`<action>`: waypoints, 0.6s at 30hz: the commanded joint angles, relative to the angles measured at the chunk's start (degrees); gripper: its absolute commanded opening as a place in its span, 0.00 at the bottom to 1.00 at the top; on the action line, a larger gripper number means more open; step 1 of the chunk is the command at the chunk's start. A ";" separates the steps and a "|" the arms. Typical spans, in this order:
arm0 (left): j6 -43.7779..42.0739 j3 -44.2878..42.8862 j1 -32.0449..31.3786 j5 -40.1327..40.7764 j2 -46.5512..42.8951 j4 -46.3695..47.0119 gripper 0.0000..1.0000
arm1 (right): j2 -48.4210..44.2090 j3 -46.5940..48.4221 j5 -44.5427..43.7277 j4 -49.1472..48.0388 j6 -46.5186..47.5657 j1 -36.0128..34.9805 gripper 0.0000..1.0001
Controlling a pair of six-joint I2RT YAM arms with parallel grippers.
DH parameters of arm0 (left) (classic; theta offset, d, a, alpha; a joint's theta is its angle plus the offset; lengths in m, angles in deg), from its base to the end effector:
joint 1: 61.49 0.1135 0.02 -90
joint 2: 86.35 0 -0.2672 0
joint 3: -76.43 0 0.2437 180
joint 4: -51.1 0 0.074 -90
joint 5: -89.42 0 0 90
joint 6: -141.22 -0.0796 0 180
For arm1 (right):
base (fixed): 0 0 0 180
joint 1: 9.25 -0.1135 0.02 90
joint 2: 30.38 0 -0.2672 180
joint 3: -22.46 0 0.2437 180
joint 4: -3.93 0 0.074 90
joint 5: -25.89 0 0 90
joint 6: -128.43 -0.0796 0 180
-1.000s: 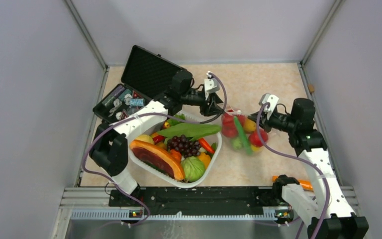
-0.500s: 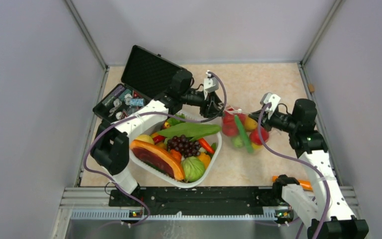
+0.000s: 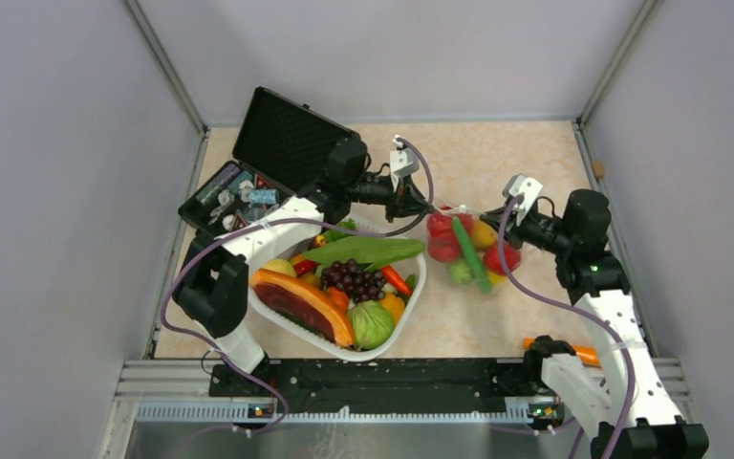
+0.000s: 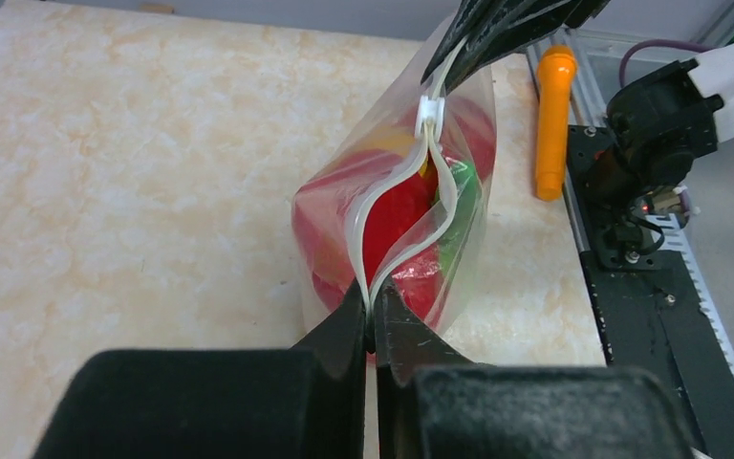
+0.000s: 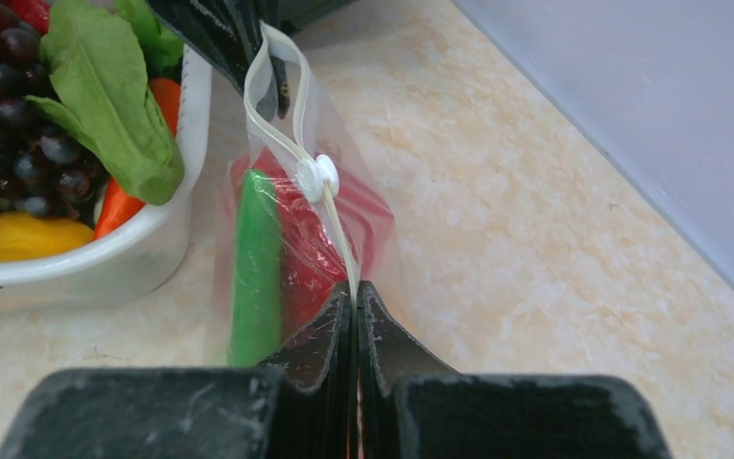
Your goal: Place the food in the zip-top bag and seal the zipper
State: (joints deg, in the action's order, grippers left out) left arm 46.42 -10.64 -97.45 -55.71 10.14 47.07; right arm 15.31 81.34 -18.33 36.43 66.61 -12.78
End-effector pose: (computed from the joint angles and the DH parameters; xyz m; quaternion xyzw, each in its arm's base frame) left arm 0.2910 -0.2918 0.3113 0.5111 0.5525 -0.4974 0.4314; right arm 0.1890 0.0688 0.3175 -0.4218 0.6614 0.1962 0.5884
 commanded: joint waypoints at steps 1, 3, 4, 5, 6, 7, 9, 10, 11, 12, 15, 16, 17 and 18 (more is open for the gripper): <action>-6.38 0.21 0.95 7.09 -4.25 -6.30 0.00 | -2.30 0.00 -4.65 -7.17 -2.80 0.24 0.00; -7.56 0.31 1.93 8.35 -4.88 -8.47 0.00 | -2.36 -0.14 -4.60 -7.70 -3.06 0.20 0.00; -7.84 0.49 2.40 8.49 -5.09 -9.03 0.00 | -2.24 -0.19 -4.08 -7.91 -2.98 0.22 0.00; -8.16 0.62 2.84 8.61 -5.28 -9.72 0.00 | -2.21 -0.27 -3.73 -8.14 -3.01 0.25 0.00; -8.47 0.58 3.13 8.76 -5.55 -9.92 0.00 | -2.19 -0.47 -3.24 -8.46 -2.92 0.27 0.00; -8.63 0.59 3.45 8.78 -5.67 -10.02 0.00 | -2.19 -0.57 -2.75 -8.61 -2.80 0.27 0.00; -9.11 0.29 3.84 9.05 -5.78 -12.27 0.00 | -2.10 -0.72 -1.71 -8.67 -2.72 0.25 0.00; -9.94 -0.07 3.86 9.31 -5.72 -13.21 0.00 | -2.14 -0.76 -1.15 -8.58 -2.45 0.28 0.00; -10.34 -0.51 3.87 10.01 -5.56 -14.62 0.00 | -2.25 -0.87 -1.00 -8.64 -2.43 0.28 0.00; -10.51 -0.90 3.87 10.67 -5.34 -15.37 0.00 | -2.46 -1.16 -1.16 -8.96 -2.55 0.24 0.00; -10.66 -1.88 3.86 9.22 -4.79 -16.83 0.00 | -2.54 -1.60 0.61 -9.60 -2.78 0.25 0.00; -10.31 -2.26 3.85 8.50 -4.62 -17.06 0.08 | -2.42 -1.64 1.61 -9.60 -2.73 0.22 0.00; -9.45 -2.87 3.87 7.86 -4.56 -17.04 0.24 | -2.25 -1.64 2.54 -9.45 -2.67 0.27 0.00; -8.88 -3.20 3.87 6.90 -4.55 -16.60 0.29 | -2.13 -1.64 3.23 -9.37 -2.62 0.21 0.00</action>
State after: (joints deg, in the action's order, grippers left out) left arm 37.61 -10.91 -95.84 -49.07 6.73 32.86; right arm 14.31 79.32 -17.41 31.49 63.84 -12.85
